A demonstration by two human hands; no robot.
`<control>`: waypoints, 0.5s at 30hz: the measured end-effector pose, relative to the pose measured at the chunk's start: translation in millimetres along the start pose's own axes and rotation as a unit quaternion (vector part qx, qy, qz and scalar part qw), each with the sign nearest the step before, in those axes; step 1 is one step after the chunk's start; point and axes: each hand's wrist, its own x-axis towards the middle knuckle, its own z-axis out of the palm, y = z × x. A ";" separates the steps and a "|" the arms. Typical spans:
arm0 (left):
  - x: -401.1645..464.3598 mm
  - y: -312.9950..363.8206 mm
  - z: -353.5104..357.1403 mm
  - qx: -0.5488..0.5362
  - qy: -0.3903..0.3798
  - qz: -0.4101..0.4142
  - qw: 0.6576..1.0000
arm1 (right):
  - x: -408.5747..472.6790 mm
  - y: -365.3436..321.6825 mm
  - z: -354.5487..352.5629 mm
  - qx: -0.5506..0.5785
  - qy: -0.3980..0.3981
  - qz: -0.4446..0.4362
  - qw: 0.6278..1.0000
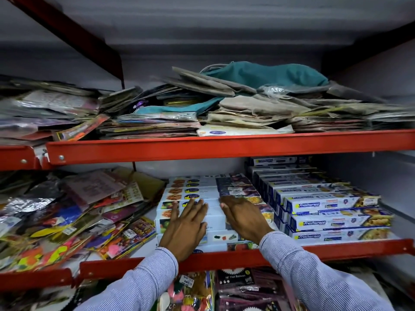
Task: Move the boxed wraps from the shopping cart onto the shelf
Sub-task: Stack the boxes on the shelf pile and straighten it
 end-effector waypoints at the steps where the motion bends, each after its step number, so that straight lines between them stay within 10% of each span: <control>1: -1.6 0.4 1.0 0.021 0.009 0.006 1.000 | -1.7 -0.2 2.4 -0.012 0.003 0.010 1.000; 15: -24.2 2.2 25.5 0.054 0.041 -0.029 0.997 | -59.8 -14.6 42.1 -0.108 0.041 0.073 0.991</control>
